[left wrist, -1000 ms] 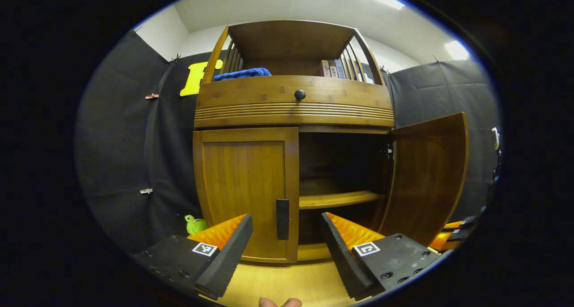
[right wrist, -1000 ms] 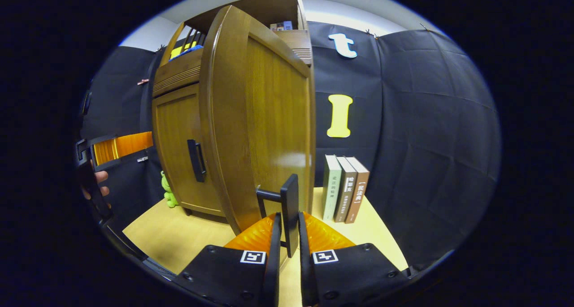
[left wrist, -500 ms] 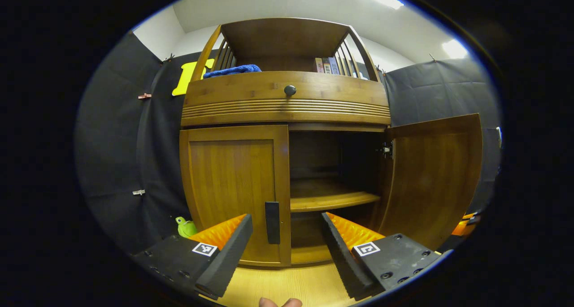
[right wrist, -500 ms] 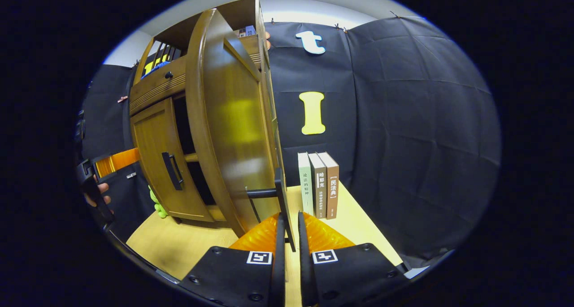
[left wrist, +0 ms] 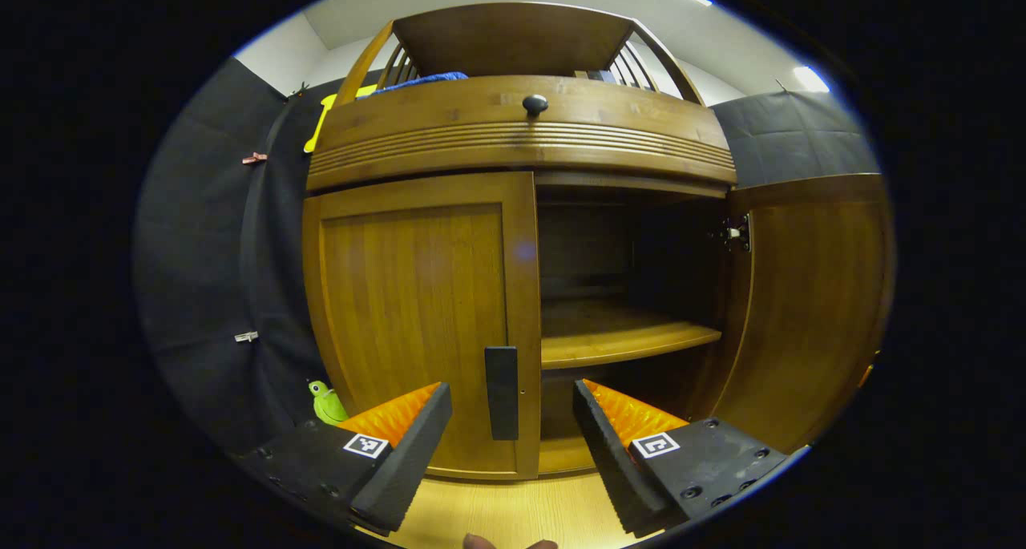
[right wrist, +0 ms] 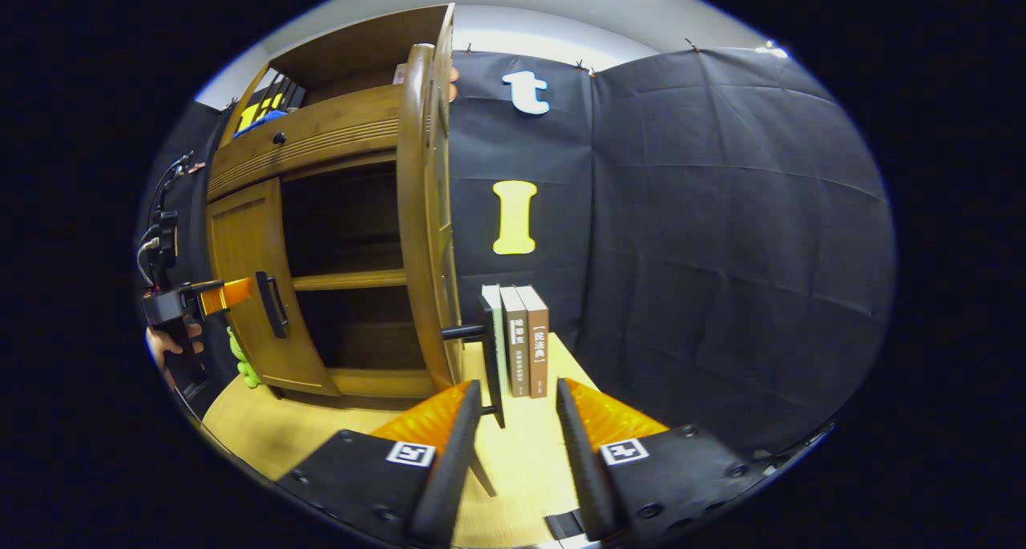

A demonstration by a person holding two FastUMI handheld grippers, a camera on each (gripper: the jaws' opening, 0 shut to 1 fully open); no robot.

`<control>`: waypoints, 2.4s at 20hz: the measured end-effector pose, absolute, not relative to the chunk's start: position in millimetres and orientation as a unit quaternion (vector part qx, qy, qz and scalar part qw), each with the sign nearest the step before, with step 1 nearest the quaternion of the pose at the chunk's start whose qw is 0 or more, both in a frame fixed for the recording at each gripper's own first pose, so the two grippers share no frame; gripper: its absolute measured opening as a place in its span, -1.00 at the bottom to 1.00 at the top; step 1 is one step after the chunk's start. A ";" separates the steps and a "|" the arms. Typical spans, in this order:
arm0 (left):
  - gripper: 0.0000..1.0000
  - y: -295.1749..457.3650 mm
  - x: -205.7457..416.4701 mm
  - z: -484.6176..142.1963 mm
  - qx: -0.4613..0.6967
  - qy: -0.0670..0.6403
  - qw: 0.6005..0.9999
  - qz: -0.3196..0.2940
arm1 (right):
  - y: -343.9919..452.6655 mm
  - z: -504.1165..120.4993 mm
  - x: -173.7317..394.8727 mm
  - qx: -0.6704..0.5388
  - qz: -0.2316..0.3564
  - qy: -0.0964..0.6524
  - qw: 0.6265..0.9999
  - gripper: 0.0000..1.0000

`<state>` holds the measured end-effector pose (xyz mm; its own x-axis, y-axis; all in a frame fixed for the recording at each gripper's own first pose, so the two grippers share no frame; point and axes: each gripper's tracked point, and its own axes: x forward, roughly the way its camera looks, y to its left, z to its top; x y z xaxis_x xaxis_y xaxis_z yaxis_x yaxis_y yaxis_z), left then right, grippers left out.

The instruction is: Open the right door of the double-door shoe cabinet with the right hand, and open the left door with the left hand.

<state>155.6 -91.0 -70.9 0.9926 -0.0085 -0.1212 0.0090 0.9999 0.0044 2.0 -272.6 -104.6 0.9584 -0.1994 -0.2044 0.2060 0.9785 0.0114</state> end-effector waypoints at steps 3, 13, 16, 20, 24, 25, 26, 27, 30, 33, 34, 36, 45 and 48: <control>0.84 -88.1 176.1 -78.9 -0.001 0.061 0.998 0.000 | -265.2 -93.1 -4.5 -0.002 -0.091 0.075 0.993 0.97; 0.34 -80.7 232.6 -120.2 0.002 0.091 0.996 0.008 | -230.6 -79.1 -31.5 0.017 -0.041 0.069 0.997 0.98; 0.11 -79.2 243.9 -126.2 -0.010 0.097 0.995 0.006 | -227.0 -70.6 -34.3 0.011 -0.037 0.061 0.997 1.00; -0.29 -79.3 240.2 -131.6 0.000 0.103 0.995 -0.002 | -217.1 -76.3 -36.2 0.004 -0.029 0.072 0.997 0.97; -0.35 -74.9 221.9 -130.7 -0.001 0.111 0.994 -0.004 | -204.8 -69.7 -34.1 -0.005 -0.024 0.065 0.998 0.98; -0.36 -73.3 214.9 -129.4 -0.004 0.112 0.994 -0.007 | -199.9 -68.2 -33.0 -0.007 -0.021 0.064 0.998 0.98; -0.40 -71.7 206.9 -129.1 -0.006 0.114 0.993 -0.010 | -194.7 -66.3 -32.5 -0.008 -0.019 0.064 0.998 0.98; -0.40 -69.0 196.8 -128.1 -0.006 0.114 0.993 -0.013 | -188.9 -66.2 -32.0 -0.008 -0.016 0.065 0.998 0.98; -0.39 -61.6 167.2 -129.5 -0.011 0.115 0.993 -0.025 | -170.8 -68.1 -29.9 -0.013 -0.008 0.069 0.998 0.98; -0.39 -48.2 137.4 -128.8 -0.014 0.118 0.992 -0.031 | -150.1 -65.7 -26.1 -0.017 0.001 0.065 0.998 0.98; -0.39 -43.0 127.8 -128.7 -0.015 0.119 0.992 -0.033 | -144.9 -64.7 -24.0 -0.017 0.003 0.063 0.998 0.98; -0.40 -33.0 112.2 -129.1 -0.018 0.121 0.992 -0.035 | -131.4 -63.0 -23.4 -0.016 0.008 0.060 0.998 0.97; -0.47 23.7 54.1 -129.1 -0.016 0.121 0.992 -0.025 | -79.2 -65.0 -18.4 -0.001 0.025 0.059 0.998 0.97; -0.51 48.0 38.8 -128.2 -0.021 0.123 0.992 -0.020 | -59.4 -67.3 -16.7 0.005 0.030 0.060 0.998 0.97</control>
<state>38.8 48.0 -128.2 0.9690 -0.0440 -0.2432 0.0336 0.9983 -0.0471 -16.7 -59.4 -67.3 0.9909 0.0611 -0.1200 -0.0599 0.9981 0.0130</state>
